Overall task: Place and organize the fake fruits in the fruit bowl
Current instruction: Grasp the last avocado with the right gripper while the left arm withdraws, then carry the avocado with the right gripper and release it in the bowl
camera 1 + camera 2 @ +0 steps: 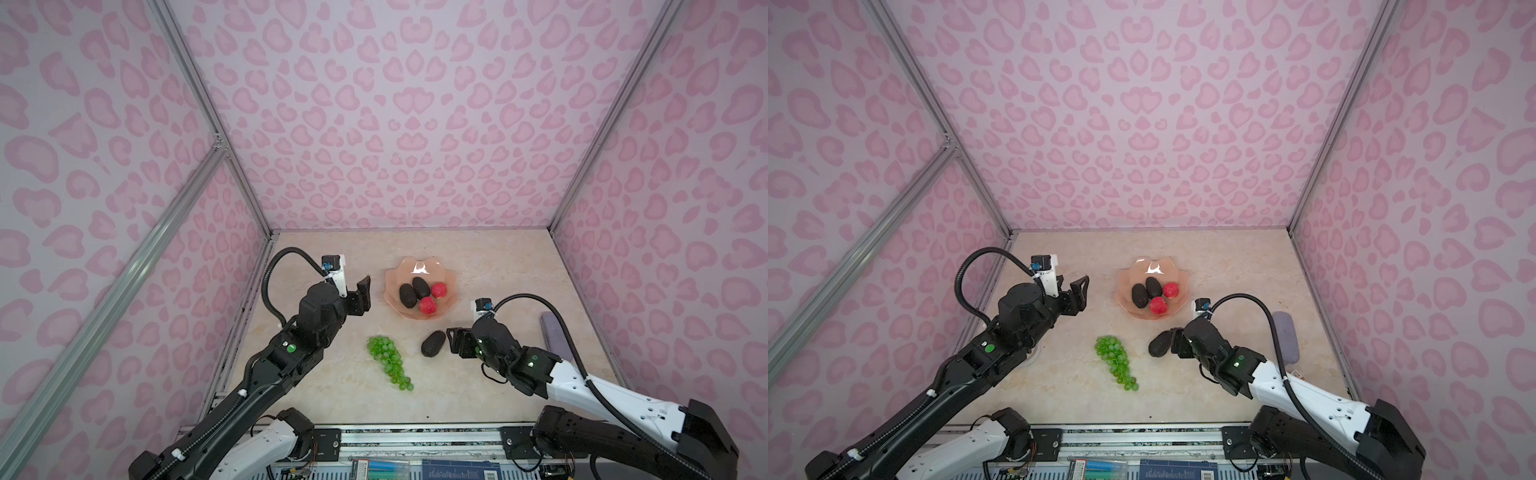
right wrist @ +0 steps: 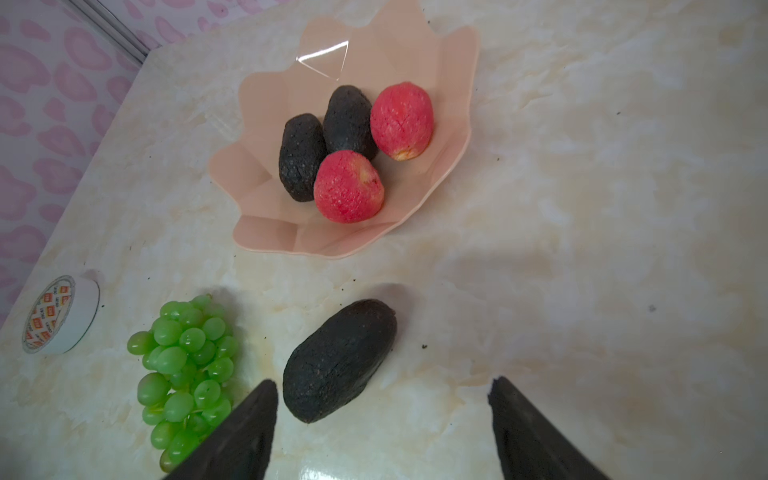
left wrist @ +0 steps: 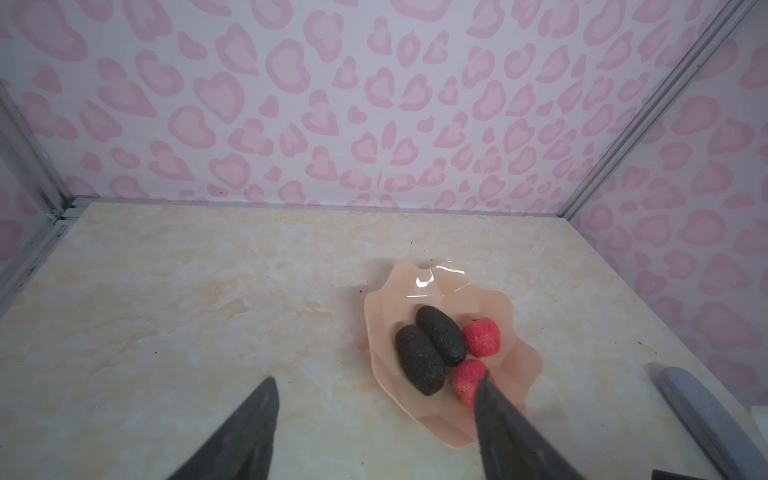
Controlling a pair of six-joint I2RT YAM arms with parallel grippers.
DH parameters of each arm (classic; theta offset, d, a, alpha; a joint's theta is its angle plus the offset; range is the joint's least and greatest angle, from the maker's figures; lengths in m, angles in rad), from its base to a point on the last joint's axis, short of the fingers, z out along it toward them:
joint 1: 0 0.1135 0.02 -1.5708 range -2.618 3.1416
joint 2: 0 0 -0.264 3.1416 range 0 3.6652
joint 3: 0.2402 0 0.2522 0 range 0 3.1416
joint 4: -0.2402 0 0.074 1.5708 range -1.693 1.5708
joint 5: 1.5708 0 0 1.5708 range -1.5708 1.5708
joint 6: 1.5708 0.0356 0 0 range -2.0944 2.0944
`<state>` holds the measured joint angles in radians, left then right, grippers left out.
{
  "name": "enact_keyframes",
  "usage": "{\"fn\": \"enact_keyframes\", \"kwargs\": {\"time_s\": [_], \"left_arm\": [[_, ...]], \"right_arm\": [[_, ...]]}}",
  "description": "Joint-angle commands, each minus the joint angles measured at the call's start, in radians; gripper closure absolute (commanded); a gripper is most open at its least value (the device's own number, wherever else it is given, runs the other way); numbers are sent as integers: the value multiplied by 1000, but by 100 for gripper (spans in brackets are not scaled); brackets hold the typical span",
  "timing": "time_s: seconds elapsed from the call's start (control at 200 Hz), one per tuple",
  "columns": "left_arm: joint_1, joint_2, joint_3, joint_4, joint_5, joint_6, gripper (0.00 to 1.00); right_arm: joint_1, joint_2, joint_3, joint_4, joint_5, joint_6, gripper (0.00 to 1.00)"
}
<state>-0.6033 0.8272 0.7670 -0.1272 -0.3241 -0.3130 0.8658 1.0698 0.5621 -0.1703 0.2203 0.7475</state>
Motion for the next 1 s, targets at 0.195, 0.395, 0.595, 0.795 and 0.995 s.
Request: {"fn": "enact_keyframes", "kwargs": {"time_s": [0.195, 0.395, 0.595, 0.795, 0.995], "left_arm": [[2, -261, -162, -51, -59, 16, 8], [2, -336, -177, -100, -59, -21, 6], [3, -354, -180, -111, -74, -18, 4], [2, -342, -181, -112, -68, -21, 4], [2, -342, -177, -111, -67, -23, 3]], "right_arm": [[32, 272, 67, 170, -61, 191, 19], [39, 400, 67, 217, -33, 291, 21], [44, 461, 75, 235, 21, 318, 36], [69, 347, 39, 139, 113, 316, 65], [109, 61, 41, -98, 198, 256, 71]]}}
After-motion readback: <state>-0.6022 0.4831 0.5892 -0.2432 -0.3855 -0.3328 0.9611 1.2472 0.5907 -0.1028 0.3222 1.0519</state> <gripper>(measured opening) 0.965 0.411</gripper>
